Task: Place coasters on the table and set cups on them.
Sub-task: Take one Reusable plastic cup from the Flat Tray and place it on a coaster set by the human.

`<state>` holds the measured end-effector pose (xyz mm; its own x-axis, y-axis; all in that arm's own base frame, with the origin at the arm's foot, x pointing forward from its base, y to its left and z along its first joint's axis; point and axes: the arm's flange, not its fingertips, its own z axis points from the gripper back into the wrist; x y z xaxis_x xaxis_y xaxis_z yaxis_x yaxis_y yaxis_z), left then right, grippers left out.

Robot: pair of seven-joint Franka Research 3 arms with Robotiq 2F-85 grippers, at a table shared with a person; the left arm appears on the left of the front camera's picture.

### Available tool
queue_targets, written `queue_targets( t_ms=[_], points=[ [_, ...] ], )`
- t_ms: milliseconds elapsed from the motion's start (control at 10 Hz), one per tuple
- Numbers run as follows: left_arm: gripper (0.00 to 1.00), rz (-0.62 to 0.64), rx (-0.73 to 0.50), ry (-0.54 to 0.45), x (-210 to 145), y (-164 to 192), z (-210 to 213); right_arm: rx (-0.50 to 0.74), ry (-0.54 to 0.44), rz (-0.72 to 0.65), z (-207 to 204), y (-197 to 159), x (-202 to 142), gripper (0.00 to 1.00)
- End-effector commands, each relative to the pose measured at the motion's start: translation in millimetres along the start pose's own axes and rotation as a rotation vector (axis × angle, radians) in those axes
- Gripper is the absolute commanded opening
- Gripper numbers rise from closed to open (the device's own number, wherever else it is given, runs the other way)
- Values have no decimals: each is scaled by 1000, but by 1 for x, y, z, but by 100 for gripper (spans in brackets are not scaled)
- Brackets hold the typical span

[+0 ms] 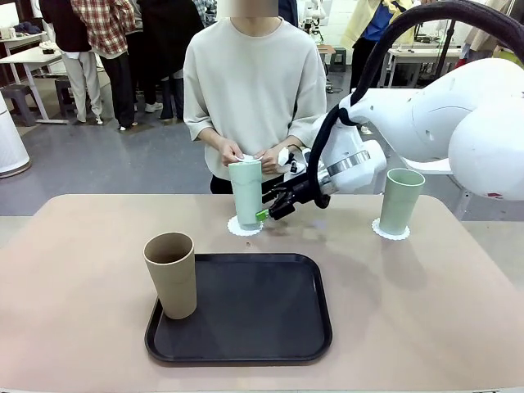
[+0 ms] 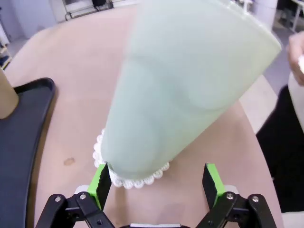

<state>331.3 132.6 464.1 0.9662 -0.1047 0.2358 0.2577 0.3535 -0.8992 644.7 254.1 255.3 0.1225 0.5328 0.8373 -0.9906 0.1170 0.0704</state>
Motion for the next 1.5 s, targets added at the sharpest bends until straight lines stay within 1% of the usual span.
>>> queue_targets(
  t_ms=[0, 100, 300, 900, 1200, 1300, 1400],
  points=[
    [100, -8, -11, -5, -1, -2, 2, -8, 116, -50, 10, 14, 3, 100],
    [100, -8, -11, -5, -1, -2, 2, 8, 151, -42, 21, 22, 13, 100],
    [100, -8, -11, -5, -1, -2, 2, -15, 159, -17, 35, 29, 28, 100],
    [100, -8, -11, -5, -1, -2, 2, 24, 162, -18, 33, 35, 31, 100],
    [100, -8, -11, -5, -1, -2, 2, 34, 162, -41, 34, 36, 31, 100],
    [100, -8, -11, -5, -1, -2, 2, 38, 158, -49, 34, 36, 32, 100],
    [100, -8, -11, -5, -1, -2, 2, 34, 132, -76, 33, 36, 34, 100]
  ],
)
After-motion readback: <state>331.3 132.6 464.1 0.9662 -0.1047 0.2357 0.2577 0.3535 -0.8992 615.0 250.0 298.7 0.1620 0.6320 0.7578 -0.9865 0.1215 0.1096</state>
